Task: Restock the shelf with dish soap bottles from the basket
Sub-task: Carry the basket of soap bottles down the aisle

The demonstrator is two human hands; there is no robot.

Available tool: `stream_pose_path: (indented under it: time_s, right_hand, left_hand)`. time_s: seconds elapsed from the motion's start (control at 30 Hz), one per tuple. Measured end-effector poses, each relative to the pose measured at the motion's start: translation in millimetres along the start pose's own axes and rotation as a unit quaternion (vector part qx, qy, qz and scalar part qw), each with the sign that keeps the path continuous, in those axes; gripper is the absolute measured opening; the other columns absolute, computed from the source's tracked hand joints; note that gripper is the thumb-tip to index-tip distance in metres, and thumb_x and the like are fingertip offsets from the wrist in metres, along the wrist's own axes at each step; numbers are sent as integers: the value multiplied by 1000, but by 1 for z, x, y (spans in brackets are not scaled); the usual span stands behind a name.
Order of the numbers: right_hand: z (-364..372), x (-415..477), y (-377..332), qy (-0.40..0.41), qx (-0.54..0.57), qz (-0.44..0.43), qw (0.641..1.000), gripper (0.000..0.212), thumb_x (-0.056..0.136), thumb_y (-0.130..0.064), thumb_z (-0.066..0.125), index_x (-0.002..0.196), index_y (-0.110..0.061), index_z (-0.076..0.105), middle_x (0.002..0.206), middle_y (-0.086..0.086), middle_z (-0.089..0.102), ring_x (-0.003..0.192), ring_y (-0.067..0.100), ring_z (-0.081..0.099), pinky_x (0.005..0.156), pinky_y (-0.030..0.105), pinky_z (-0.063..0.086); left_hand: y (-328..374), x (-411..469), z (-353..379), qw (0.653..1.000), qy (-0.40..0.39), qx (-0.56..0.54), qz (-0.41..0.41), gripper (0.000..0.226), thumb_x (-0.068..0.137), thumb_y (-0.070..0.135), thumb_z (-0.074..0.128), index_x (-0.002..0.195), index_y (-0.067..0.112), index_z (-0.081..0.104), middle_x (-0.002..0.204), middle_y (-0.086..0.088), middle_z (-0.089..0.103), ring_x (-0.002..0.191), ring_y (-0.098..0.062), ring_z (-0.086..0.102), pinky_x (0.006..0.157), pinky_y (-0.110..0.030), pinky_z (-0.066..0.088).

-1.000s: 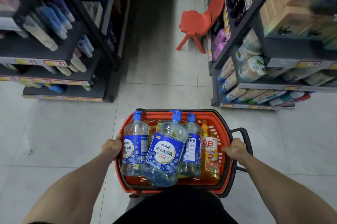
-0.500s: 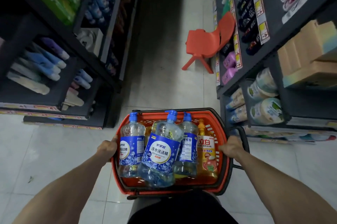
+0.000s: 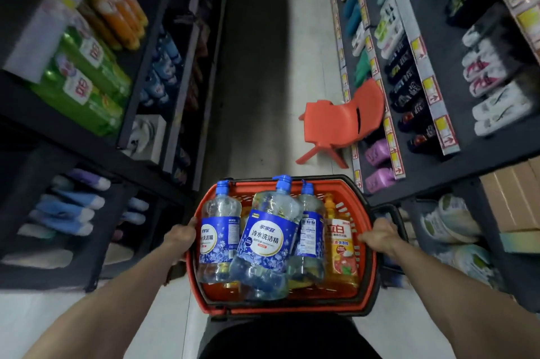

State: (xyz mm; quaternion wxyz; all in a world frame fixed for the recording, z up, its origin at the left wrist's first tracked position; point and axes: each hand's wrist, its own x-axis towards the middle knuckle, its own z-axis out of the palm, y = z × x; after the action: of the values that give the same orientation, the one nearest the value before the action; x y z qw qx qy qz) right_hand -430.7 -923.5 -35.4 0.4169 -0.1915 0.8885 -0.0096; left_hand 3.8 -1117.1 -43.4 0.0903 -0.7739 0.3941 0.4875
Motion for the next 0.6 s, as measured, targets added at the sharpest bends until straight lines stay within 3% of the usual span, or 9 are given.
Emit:
stream_pose_path:
  time_s: [0.1,0.2,0.47,0.6]
  right_hand:
    - [-22,19,-42,7,0,9,1000,23,85,-15,85,90,-9,63,100,13,70,79,24,64,74,29,53]
    - [-44,40,-80,8,-2,3,1000,25,86,-15,84,95,-5,64,98,12,67,86,26,64,74,29,51]
    - [-111,128,-169,-11,1,-20,1000,23,87,-12,83,101,-4,68,105,14,71,90,27,68,81,31,58]
    - [-149,178,-216,-10,8,-27,1000,19,85,-11,81,97,-4,69,99,13,70,88,28,69,77,33,59]
  left_hand:
    - [49,16,-23,1000,-3,-7,6,70,107,59,49,129,-6,65,122,-28,70,107,-45,72,87,-59,63]
    - [99,35,-42,1000,-19,2,4,69,108,60,45,124,-2,69,116,-25,73,103,-43,73,88,-58,64]
    - [227,89,-56,998,-54,-11,10,59,113,50,42,118,0,73,107,-21,77,98,-36,74,88,-53,63]
    - [288,114,-56,998,-50,-27,7,58,113,48,43,117,-2,73,107,-24,78,102,-40,75,94,-62,60]
